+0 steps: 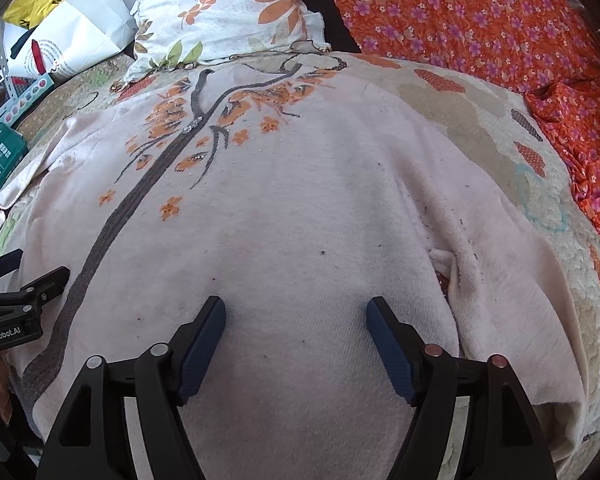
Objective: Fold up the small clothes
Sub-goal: 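Grasp the sleeve by its grey cuff with the right gripper and lift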
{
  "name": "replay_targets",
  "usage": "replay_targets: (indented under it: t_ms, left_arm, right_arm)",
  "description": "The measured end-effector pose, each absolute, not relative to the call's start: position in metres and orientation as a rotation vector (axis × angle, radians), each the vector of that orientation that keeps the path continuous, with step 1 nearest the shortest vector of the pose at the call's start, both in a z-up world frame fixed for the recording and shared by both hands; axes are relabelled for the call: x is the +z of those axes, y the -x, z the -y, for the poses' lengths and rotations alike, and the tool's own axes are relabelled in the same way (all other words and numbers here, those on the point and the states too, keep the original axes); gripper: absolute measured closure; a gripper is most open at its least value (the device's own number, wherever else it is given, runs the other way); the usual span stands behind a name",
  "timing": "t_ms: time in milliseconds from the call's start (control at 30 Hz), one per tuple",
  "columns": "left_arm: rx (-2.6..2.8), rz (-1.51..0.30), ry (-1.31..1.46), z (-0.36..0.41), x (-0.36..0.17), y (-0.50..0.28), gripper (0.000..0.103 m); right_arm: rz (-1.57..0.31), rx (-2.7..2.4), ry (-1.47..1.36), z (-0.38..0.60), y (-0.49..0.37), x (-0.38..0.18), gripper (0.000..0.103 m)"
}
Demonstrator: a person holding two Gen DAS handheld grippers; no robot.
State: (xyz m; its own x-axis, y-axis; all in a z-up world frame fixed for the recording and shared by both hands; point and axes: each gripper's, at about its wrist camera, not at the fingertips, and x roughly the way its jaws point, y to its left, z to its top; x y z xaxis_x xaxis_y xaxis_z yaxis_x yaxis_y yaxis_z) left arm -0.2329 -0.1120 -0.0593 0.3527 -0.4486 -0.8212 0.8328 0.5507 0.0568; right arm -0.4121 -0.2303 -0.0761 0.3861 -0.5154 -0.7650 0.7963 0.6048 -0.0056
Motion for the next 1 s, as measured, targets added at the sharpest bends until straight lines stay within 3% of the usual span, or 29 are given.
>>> replay_targets:
  t_ms: [133,267,467,600,833,900,933,967,1000]
  left_arm:
    - [-0.882,-0.886,-0.525,0.114,-0.056,0.231,0.0]
    - [-0.942,-0.92,-0.446,0.108,-0.039,0.229,0.014]
    - [-0.967,-0.827,-0.358,0.092,-0.003,0.224,0.014]
    - [-0.97,-0.887,-0.323,0.09,-0.004,0.215,0.014]
    - [-0.963,-0.936,-0.299,0.085,-0.01,0.211,0.014]
    - [-0.96,-0.94,-0.296,0.084,-0.011,0.211,0.014]
    - [-0.959,-0.942,-0.295,0.084,-0.011,0.21,0.014]
    - [-0.959,-0.945,-0.294,0.084,-0.011,0.21,0.014]
    - [-0.96,-0.946,-0.291,0.084,-0.01,0.21,0.014]
  right_arm:
    - [-0.798,-0.868,-0.389,0.229,0.412,-0.077,0.021]
    - [-0.795,-0.851,-0.444,0.229,0.418,-0.068,0.024]
    - [-0.637,-0.945,-0.477,0.214,0.499,0.011,0.026]
    - [-0.769,-1.066,-0.504,0.22,0.549,0.012,0.026]
    - [-0.928,-1.076,-0.632,0.211,0.575,-0.038,0.027]
    - [-0.977,-1.088,-0.643,0.208,0.576,-0.052,0.041]
    - [-1.017,-1.093,-0.643,0.208,0.577,-0.057,0.072]
    - [-1.072,-1.089,-0.641,0.209,0.576,-0.062,0.096]
    - [-1.115,-1.09,-0.632,0.211,0.58,-0.062,0.096]
